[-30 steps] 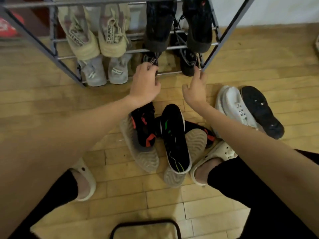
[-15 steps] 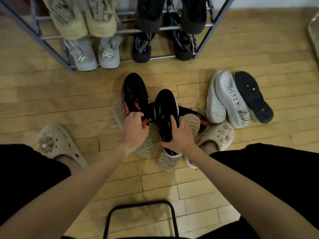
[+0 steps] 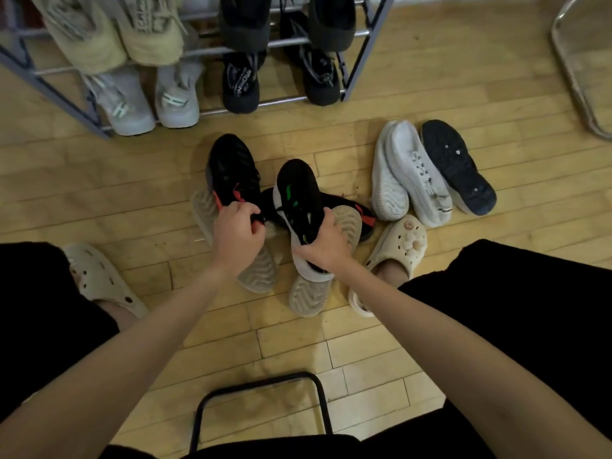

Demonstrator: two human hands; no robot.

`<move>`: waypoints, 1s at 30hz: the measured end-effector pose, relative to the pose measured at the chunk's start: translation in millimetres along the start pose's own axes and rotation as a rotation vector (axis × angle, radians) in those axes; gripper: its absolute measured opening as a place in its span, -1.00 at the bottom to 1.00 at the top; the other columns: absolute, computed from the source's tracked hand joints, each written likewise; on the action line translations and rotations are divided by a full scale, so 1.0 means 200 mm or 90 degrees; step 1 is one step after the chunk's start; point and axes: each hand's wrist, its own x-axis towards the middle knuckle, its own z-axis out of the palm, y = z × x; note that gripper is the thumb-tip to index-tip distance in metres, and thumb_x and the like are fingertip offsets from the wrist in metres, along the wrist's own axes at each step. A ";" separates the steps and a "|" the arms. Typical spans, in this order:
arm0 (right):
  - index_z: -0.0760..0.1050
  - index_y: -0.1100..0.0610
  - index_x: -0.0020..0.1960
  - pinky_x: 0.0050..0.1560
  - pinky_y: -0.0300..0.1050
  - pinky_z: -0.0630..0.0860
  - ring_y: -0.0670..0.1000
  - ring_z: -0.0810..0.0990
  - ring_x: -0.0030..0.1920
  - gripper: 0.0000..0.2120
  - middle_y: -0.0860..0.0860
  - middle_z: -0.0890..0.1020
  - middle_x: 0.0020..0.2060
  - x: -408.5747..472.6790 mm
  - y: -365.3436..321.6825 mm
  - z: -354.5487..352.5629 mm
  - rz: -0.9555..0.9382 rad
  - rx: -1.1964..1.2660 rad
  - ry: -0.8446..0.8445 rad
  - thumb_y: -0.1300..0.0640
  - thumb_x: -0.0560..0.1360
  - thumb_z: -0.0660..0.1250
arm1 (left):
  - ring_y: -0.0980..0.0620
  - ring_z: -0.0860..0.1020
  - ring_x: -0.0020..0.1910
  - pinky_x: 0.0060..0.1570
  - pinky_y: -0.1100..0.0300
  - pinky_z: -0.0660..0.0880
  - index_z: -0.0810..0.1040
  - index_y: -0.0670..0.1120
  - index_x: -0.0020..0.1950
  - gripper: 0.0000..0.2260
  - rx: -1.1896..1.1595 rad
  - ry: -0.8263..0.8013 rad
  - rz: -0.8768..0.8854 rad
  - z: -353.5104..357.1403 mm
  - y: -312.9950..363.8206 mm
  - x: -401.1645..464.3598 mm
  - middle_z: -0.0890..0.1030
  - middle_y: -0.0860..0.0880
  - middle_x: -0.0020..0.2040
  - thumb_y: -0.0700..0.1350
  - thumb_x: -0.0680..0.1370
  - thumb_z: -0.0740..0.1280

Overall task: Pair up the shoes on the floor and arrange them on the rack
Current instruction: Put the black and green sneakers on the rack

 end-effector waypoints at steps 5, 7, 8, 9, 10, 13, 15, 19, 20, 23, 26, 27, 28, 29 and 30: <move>0.16 0.17 0.44 0.04 -0.13 0.38 -0.01 0.44 0.14 -0.35 -0.03 0.41 0.07 -0.05 -0.04 -0.27 -0.013 0.238 -0.031 0.09 0.47 0.39 | 0.06 0.57 -0.02 -0.01 0.19 0.49 0.60 -0.13 0.09 -0.84 -0.196 -0.122 -0.185 -0.03 0.14 0.05 0.64 -0.03 0.01 -0.18 0.57 0.28; 0.34 0.15 0.30 -0.03 -0.14 0.31 -0.02 0.37 0.03 -0.56 0.00 0.40 0.05 -0.04 -0.06 -0.43 0.004 0.265 -0.094 0.12 0.45 0.34 | 0.00 0.61 -0.07 0.00 0.09 0.55 0.60 -0.15 0.05 -0.83 -0.345 -0.161 -0.308 -0.04 0.24 0.11 0.67 -0.09 -0.02 -0.16 0.61 0.23; 0.45 0.14 0.07 -0.10 -0.13 0.29 0.01 0.35 -0.05 -0.75 0.00 0.41 -0.03 -0.04 -0.06 -0.52 0.021 0.278 -0.111 0.11 0.41 0.32 | -0.03 0.62 -0.08 0.02 0.05 0.55 0.60 -0.18 0.06 -0.80 -0.407 -0.177 -0.353 -0.05 0.30 0.15 0.67 -0.10 -0.05 -0.15 0.62 0.21; 0.42 0.10 -0.18 -0.15 -0.12 0.25 0.02 0.34 -0.13 -0.91 0.00 0.41 -0.15 -0.05 -0.07 -0.60 0.037 0.297 -0.125 0.10 0.37 0.29 | -0.04 0.61 -0.07 0.04 0.04 0.55 0.59 -0.21 0.07 -0.77 -0.457 -0.196 -0.381 -0.06 0.37 0.19 0.66 -0.10 -0.08 -0.11 0.62 0.20; 0.34 0.08 -0.29 -0.19 -0.12 0.25 0.03 0.35 -0.21 -0.88 0.01 0.41 -0.25 -0.06 -0.06 -0.67 0.048 0.317 -0.144 0.10 0.34 0.26 | -0.05 0.61 -0.06 0.06 0.04 0.54 0.57 -0.21 0.07 -0.74 -0.497 -0.219 -0.400 -0.08 0.45 0.22 0.65 -0.09 -0.10 -0.06 0.63 0.19; 0.43 0.12 -0.22 -0.25 -0.12 0.35 0.09 0.49 -0.26 -0.82 0.08 0.53 -0.28 -0.09 -0.04 -0.85 0.041 0.337 -0.174 0.04 0.22 0.24 | -0.07 0.62 0.00 0.09 0.04 0.53 0.52 -0.14 0.18 -0.61 -0.557 -0.287 -0.395 -0.09 0.66 0.32 0.65 -0.12 0.00 0.13 0.63 0.13; 0.45 0.14 -0.07 -0.14 -0.06 0.38 0.13 0.49 -0.12 -0.66 0.12 0.54 -0.16 -0.07 -0.03 -0.92 0.002 0.321 -0.174 0.03 0.20 0.24 | -0.11 0.63 0.03 0.13 0.01 0.55 0.43 -0.06 0.35 -0.52 -0.568 -0.320 -0.368 -0.07 0.77 0.36 0.63 -0.14 0.09 0.24 0.59 0.13; 0.27 0.13 0.27 -0.05 -0.35 0.47 -0.14 0.51 -0.03 -0.53 -0.08 0.48 0.00 -0.03 0.00 -1.06 -0.100 0.203 -0.144 0.07 0.45 0.38 | -0.11 0.65 0.05 0.07 0.02 0.59 0.51 -0.01 0.30 -0.53 -0.713 -0.413 -0.353 0.00 0.97 0.46 0.67 -0.14 0.09 0.25 0.53 0.26; 0.23 0.10 0.32 -0.13 -0.44 0.49 -0.22 0.51 -0.03 -0.51 -0.13 0.48 0.00 -0.01 0.02 -1.09 -0.117 0.201 -0.136 0.10 0.50 0.38 | -0.08 0.65 0.06 0.07 0.02 0.59 0.54 -0.04 0.28 -0.58 -0.764 -0.413 -0.377 0.02 1.02 0.49 0.67 -0.12 0.10 0.18 0.53 0.31; 0.18 0.09 0.42 -0.19 -0.41 0.48 -0.20 0.54 -0.01 -0.52 -0.07 0.53 0.06 0.02 0.12 -1.18 -0.147 0.200 -0.073 0.05 0.58 0.28 | -0.10 0.63 0.10 0.21 -0.02 0.51 0.56 -0.13 0.26 -0.68 -0.781 -0.379 -0.430 0.10 1.08 0.56 0.65 -0.14 0.16 -0.04 0.54 0.34; 0.13 0.13 0.49 0.01 -0.20 0.42 -0.01 0.52 0.11 -0.46 0.05 0.54 0.16 0.12 0.28 -1.23 -0.133 0.107 0.029 -0.03 0.60 0.20 | -0.15 0.60 0.11 0.11 -0.04 0.52 0.55 -0.15 0.25 -0.70 -0.756 -0.387 -0.499 0.19 1.10 0.57 0.64 -0.17 0.15 -0.13 0.54 0.30; 0.12 0.15 0.49 0.01 -0.16 0.40 0.02 0.52 0.11 -0.44 0.07 0.54 0.16 0.17 0.35 -1.24 -0.118 0.069 0.059 0.00 0.59 0.21 | -0.16 0.60 0.09 0.05 -0.05 0.53 0.56 -0.15 0.21 -0.74 -0.760 -0.382 -0.510 0.23 1.11 0.57 0.64 -0.17 0.12 -0.16 0.54 0.29; 0.11 0.18 0.49 -0.01 -0.15 0.39 0.05 0.51 0.11 -0.43 0.10 0.53 0.17 0.22 0.43 -1.24 -0.096 0.031 0.088 0.04 0.58 0.23 | -0.15 0.60 0.03 -0.01 -0.06 0.53 0.56 -0.15 0.15 -0.80 -0.761 -0.370 -0.515 0.27 1.12 0.57 0.65 -0.16 0.07 -0.21 0.55 0.26; 0.10 0.21 0.49 -0.02 -0.13 0.39 0.09 0.51 0.13 -0.41 0.14 0.51 0.19 0.27 0.51 -1.24 -0.071 -0.005 0.110 0.08 0.56 0.25 | -0.13 0.59 -0.02 -0.03 -0.06 0.52 0.55 -0.15 0.07 -0.83 -0.758 -0.350 -0.521 0.30 1.13 0.57 0.64 -0.14 0.01 -0.26 0.54 0.23; 0.10 0.24 0.48 -0.01 -0.11 0.40 0.14 0.49 0.16 -0.40 0.18 0.48 0.21 0.32 0.60 -1.24 -0.045 -0.042 0.125 0.11 0.54 0.27 | -0.12 0.59 -0.05 -0.03 -0.04 0.51 0.54 -0.15 0.02 -0.83 -0.756 -0.338 -0.524 0.34 1.14 0.56 0.63 -0.13 -0.03 -0.29 0.53 0.19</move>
